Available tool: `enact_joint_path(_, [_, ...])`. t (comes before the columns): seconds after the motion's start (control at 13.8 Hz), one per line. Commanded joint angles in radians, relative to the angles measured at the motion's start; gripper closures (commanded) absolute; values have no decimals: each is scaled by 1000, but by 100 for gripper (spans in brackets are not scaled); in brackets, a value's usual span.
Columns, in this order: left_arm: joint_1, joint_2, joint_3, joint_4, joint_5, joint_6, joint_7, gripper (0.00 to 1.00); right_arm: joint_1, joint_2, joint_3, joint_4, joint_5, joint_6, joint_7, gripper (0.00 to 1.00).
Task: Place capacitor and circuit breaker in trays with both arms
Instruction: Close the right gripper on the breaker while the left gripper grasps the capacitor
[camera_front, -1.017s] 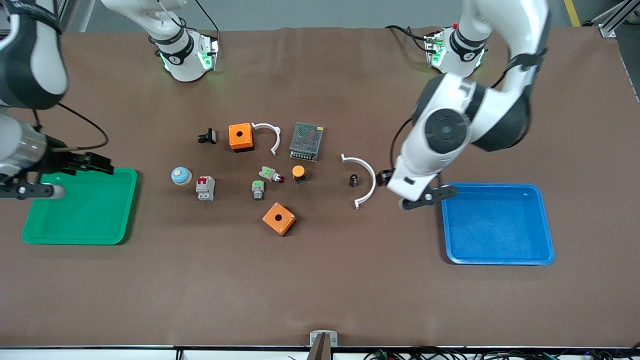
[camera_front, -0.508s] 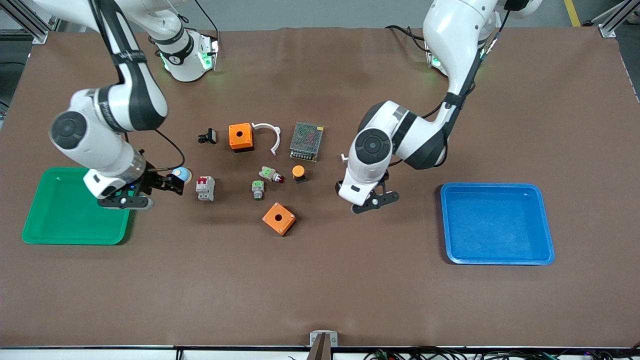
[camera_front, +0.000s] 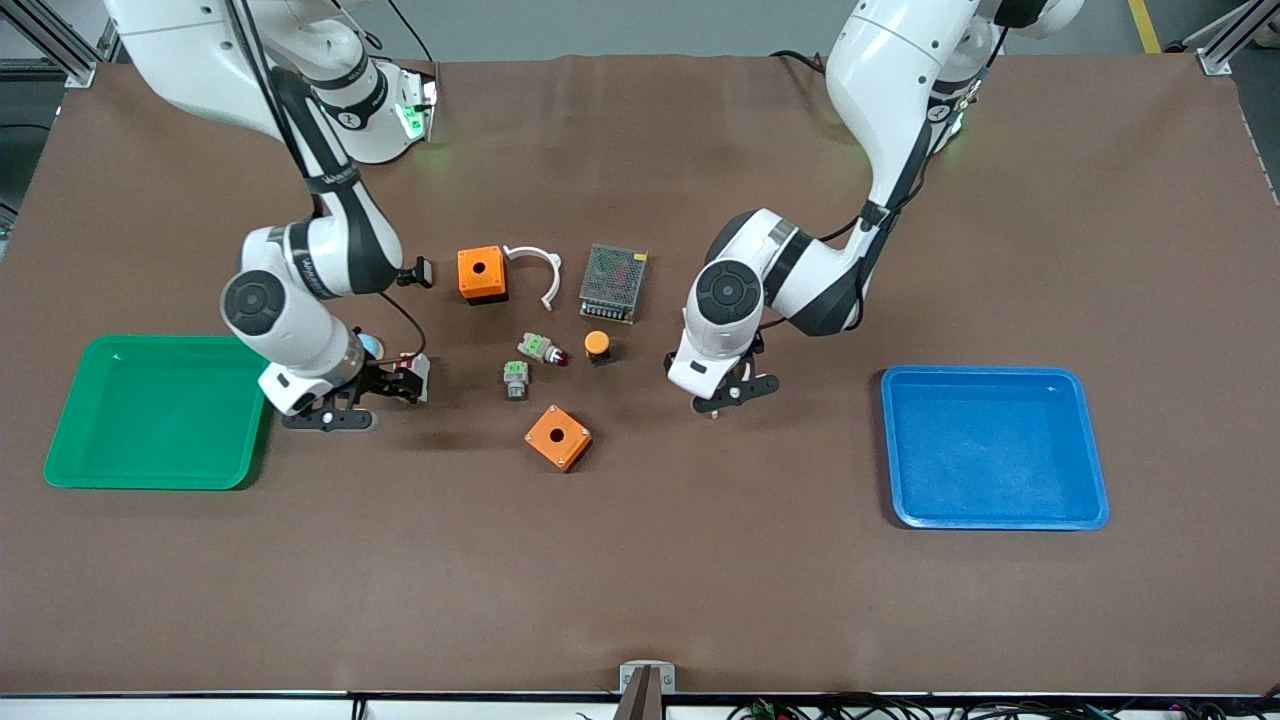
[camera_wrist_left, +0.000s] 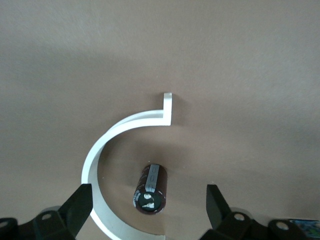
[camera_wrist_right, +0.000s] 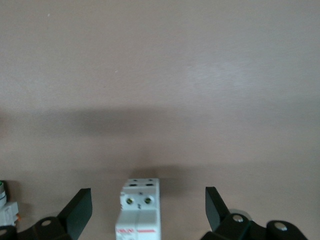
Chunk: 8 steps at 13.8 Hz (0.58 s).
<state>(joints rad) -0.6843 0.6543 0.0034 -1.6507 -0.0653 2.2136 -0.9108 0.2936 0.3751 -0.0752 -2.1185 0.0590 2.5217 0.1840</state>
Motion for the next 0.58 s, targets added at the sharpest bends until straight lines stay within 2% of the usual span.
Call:
enact_joint_path(0.0, [3, -31, -6, -70, -13, 57, -22, 0, 30, 5, -9, -43, 16, 58, 17, 0])
enact_joint_path(0.22, [9, -30, -26, -80, -18, 64, -22, 1, 38, 8, -9, -69, 16, 60, 17, 0])
enact_joint_path(0.29, [9, -28, -26, -80, -19, 64, -22, 5, 38, 8, -9, -73, 16, 60, 17, 0])
enact_joint_path(0.44, [9, -25, -28, -78, -28, 67, -25, 30, 39, 7, -9, -86, 15, 54, 15, 0])
enact_joint_path(0.51, [8, -24, -29, -80, -43, 72, -25, 38, 39, 7, -9, -89, 16, 48, 17, 2])
